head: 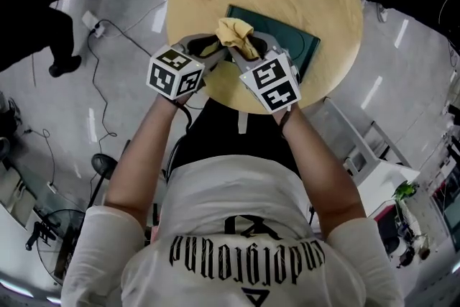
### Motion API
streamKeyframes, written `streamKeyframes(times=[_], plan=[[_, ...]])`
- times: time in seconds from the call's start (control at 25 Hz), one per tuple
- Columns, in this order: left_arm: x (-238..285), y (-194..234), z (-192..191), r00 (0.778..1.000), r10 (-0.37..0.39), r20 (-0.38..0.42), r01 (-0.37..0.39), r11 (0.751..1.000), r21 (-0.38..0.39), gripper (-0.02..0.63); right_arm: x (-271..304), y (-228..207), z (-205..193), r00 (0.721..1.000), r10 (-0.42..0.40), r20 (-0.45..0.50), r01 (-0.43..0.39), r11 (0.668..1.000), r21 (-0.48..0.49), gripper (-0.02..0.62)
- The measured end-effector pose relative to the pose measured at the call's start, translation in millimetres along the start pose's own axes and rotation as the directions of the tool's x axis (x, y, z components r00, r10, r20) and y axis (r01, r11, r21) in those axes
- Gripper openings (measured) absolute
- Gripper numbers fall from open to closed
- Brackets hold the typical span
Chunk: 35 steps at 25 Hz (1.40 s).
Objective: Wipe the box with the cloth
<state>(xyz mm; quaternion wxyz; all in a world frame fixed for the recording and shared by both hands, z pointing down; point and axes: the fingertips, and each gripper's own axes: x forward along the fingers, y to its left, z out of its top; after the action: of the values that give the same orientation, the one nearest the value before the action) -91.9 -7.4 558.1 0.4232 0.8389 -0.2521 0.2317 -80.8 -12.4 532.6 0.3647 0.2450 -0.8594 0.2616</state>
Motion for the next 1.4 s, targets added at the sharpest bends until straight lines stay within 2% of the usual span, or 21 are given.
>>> streamKeyframes(times=[0.44, 0.64, 0.96, 1.2, 1.4], plan=[[-0.9, 1.3, -1.6, 1.0, 0.012, -0.009, -0.012, 1.0, 0.013, 0.169, -28.3, 20.5, -49.0, 0.999, -0.038, -0.025, 0.04, 0.996, 0.085, 0.123], [-1.7, 1.1, -2.8, 1.0, 0.012, -0.025, -0.012, 1.0, 0.028, 0.169, -55.5, 5.0, -79.3, 0.993, -0.097, -0.068, 0.105, 0.987, 0.124, 0.123], [-2.6, 4.8, -2.8, 0.999, 0.014, -0.039, -0.013, 0.999, 0.043, 0.17, -91.0, -24.5, -119.2, 0.969, -0.205, -0.141, 0.226, 0.962, 0.154, 0.123], [0.4, 4.0, -4.1, 0.998, 0.004, -0.069, -0.001, 0.999, 0.042, 0.172, -105.6, -38.2, -132.9, 0.955, -0.24, -0.176, 0.269, 0.949, 0.164, 0.123], [-0.3, 6.8, -3.3, 0.996, 0.003, -0.093, 0.002, 0.998, 0.057, 0.173, -102.3, -50.8, -123.3, 0.948, -0.259, -0.184, 0.288, 0.945, 0.153, 0.123]])
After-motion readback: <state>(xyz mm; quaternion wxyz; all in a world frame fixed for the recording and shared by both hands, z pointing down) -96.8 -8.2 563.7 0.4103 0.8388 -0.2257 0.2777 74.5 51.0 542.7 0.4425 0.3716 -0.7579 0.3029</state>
